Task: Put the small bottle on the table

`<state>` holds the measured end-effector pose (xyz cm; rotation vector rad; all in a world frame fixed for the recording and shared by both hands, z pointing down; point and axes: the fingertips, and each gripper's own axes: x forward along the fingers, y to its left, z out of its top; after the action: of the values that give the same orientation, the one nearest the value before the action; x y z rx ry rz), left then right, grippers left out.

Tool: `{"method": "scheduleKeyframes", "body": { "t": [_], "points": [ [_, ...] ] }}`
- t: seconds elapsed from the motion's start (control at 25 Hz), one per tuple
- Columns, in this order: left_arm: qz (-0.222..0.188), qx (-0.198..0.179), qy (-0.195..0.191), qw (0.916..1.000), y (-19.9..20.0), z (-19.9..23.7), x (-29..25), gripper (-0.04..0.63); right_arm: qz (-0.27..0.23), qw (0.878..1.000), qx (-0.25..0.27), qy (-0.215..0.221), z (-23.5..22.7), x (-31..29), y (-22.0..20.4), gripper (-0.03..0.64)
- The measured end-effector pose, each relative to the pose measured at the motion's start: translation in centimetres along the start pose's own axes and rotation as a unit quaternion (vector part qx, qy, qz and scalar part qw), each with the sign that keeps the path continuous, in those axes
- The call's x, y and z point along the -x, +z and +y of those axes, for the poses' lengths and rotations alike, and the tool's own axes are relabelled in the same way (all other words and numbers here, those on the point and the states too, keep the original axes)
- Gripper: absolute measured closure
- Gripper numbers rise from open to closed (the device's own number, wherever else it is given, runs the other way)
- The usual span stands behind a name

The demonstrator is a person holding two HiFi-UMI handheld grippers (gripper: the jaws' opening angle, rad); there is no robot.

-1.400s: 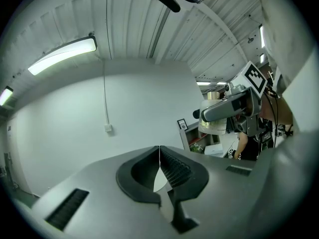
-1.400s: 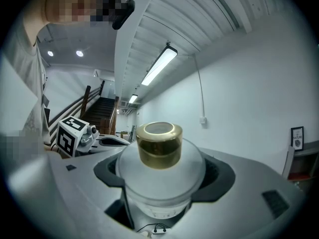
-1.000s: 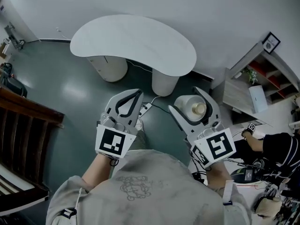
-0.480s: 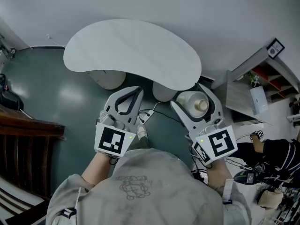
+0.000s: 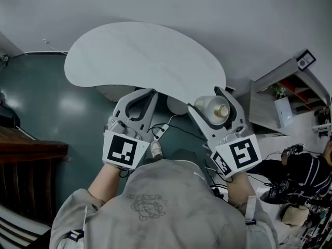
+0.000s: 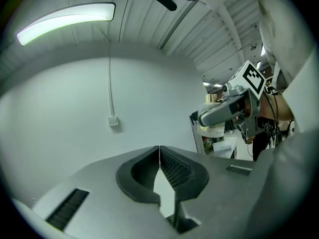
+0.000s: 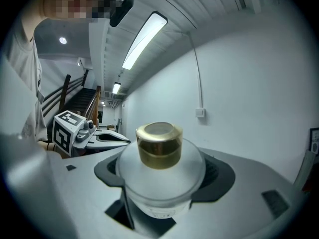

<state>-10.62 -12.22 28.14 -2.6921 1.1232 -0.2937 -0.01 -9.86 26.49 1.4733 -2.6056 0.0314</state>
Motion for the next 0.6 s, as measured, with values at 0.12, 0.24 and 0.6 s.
{"method": "scheduleKeyframes", "body": {
  "t": [0.12,0.24,0.6],
  "points": [
    [-0.001,0.003,0.002,1.0,-0.2,1.0,-0.4,0.577,0.007,1.0,0.006,0.002,-0.2,-1.3,0.0,0.278],
    [-0.002,0.005,0.006,1.0,-0.4,1.9,-1.1,0.577,0.008,1.0,0.009,0.006,-0.8,-2.5,0.0,0.278],
    [0.008,0.008,0.027,0.9996,0.0,3.2,-4.4,0.577,0.012,1.0,0.012,0.026,-4.4,-5.0,0.3,0.278]
  ]
}}
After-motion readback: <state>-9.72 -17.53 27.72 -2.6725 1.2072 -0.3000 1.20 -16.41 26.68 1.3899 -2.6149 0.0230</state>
